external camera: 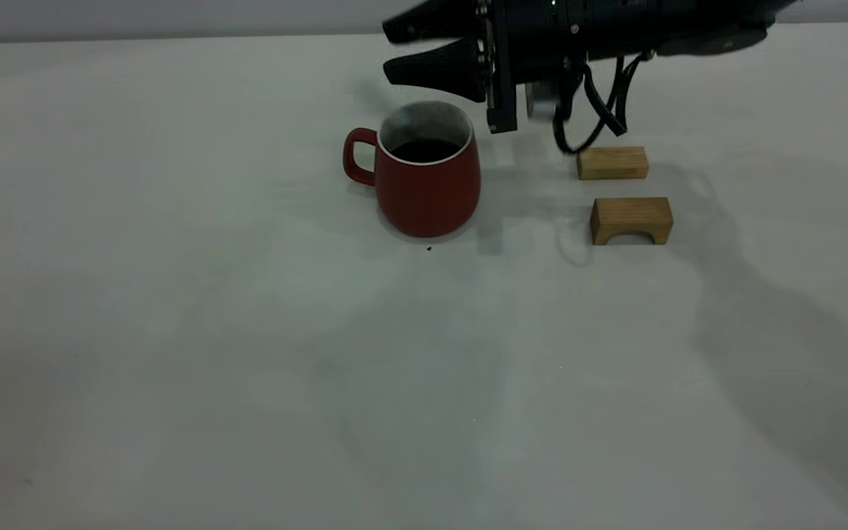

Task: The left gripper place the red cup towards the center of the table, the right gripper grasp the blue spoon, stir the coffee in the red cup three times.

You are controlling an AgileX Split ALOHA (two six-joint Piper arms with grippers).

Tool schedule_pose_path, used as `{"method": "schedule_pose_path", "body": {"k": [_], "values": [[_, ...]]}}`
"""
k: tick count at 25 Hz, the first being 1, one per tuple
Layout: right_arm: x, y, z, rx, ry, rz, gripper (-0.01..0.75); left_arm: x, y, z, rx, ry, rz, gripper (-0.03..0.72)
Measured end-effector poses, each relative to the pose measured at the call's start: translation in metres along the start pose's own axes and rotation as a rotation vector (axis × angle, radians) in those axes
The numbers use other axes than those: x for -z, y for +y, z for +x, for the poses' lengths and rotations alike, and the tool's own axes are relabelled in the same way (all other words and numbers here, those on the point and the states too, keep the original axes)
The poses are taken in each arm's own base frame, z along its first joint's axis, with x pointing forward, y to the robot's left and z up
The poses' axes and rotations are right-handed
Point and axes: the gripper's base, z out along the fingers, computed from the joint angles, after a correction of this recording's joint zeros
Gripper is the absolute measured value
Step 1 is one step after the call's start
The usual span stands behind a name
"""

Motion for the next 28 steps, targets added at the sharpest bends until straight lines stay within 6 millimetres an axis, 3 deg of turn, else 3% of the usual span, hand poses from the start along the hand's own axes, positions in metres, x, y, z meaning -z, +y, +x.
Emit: {"method": "schedule_pose_path", "body": {"k": [2, 7, 12, 16, 19, 23, 25, 28], "values": [[0.002, 0.004, 0.008, 0.183, 0.004, 0.055, 0.493, 0.000, 0.000, 0.000, 0.000, 0.000, 0.000, 0.558], [0.016, 0.022, 0.042, 0.595, 0.037, 0.267, 0.513, 0.000, 0.000, 0.000, 0.000, 0.000, 0.000, 0.558], [0.045, 0.040, 0.079, 0.916, 0.027, 0.587, 0.452, 0.000, 0.000, 0.000, 0.000, 0.000, 0.000, 0.558], [0.074, 0.069, 0.122, 1.132, -0.048, 0.755, 0.377, 0.000, 0.000, 0.000, 0.000, 0.000, 0.000, 0.558], [0.099, 0.093, 0.170, 1.291, -0.115, 0.826, 0.323, 0.000, 0.000, 0.000, 0.000, 0.000, 0.000, 0.558], [0.139, 0.119, 0.264, 1.514, -0.241, 0.832, 0.254, 0.000, 0.000, 0.000, 0.000, 0.000, 0.000, 0.558], [0.166, 0.124, 0.313, 1.571, -0.354, 0.820, 0.231, 0.000, 0.000, 0.000, 0.000, 0.000, 0.000, 0.558], [0.208, 0.121, 0.371, 1.584, -0.580, 0.840, 0.221, 0.000, 0.000, 0.000, 0.000, 0.000, 0.000, 0.558]]}}
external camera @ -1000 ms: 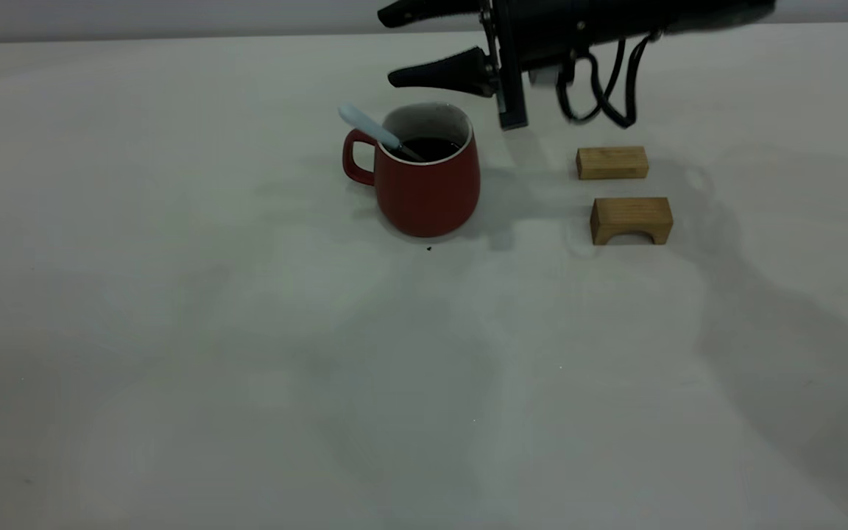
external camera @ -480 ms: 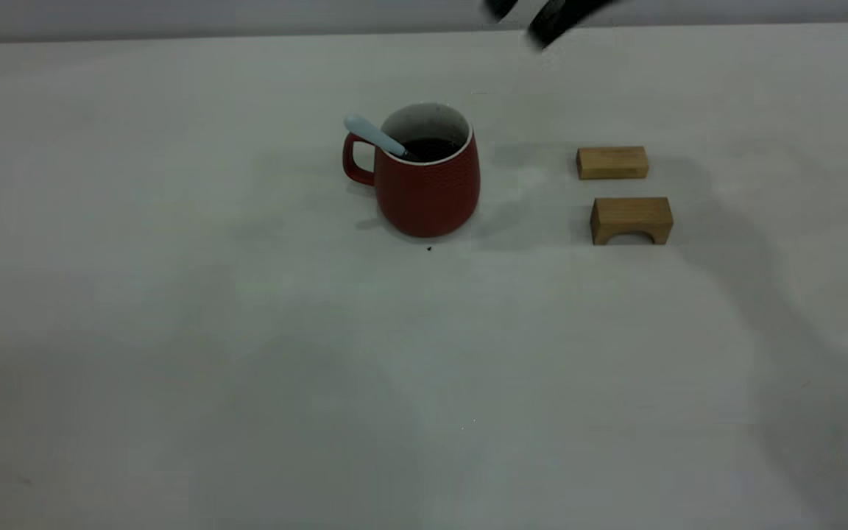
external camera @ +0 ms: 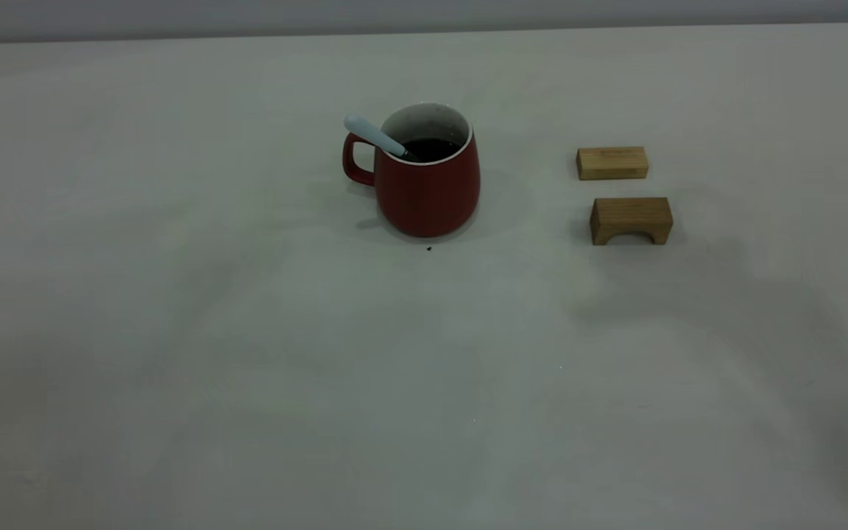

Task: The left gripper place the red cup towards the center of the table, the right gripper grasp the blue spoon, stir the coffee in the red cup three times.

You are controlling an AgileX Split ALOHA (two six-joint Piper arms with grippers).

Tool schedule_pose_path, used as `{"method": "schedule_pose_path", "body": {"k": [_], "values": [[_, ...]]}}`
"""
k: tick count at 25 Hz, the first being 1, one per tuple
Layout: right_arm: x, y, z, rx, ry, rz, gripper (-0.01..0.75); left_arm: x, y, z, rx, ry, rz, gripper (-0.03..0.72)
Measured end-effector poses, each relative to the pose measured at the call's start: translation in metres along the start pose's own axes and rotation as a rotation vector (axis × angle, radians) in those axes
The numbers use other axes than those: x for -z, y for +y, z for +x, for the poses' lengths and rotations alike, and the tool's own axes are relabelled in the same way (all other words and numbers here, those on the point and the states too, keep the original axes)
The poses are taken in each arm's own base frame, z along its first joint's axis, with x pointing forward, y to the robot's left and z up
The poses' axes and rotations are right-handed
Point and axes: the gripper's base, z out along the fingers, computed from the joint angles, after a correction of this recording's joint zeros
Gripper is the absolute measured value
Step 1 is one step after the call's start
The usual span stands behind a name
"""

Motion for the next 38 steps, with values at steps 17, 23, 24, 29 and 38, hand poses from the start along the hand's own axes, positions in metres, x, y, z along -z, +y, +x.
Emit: {"method": "schedule_pose_path", "body": {"k": [17, 23, 24, 29, 38], "values": [[0.165, 0.025, 0.269, -0.122, -0.480, 0.443, 0.228, 0.000, 0.000, 0.000, 0.000, 0.000, 0.000, 0.558], [0.105, 0.020, 0.329, -0.188, -0.442, 0.469, 0.231, 0.000, 0.000, 0.000, 0.000, 0.000, 0.000, 0.558], [0.096, 0.017, 0.332, -0.191, -0.429, 0.463, 0.232, 0.000, 0.000, 0.000, 0.000, 0.000, 0.000, 0.558], [0.058, 0.004, 0.341, -0.203, -0.366, 0.454, 0.236, 0.000, 0.000, 0.000, 0.000, 0.000, 0.000, 0.558], [0.050, 0.001, 0.344, -0.210, -0.334, 0.450, 0.236, 0.000, 0.000, 0.000, 0.000, 0.000, 0.000, 0.558]]}}
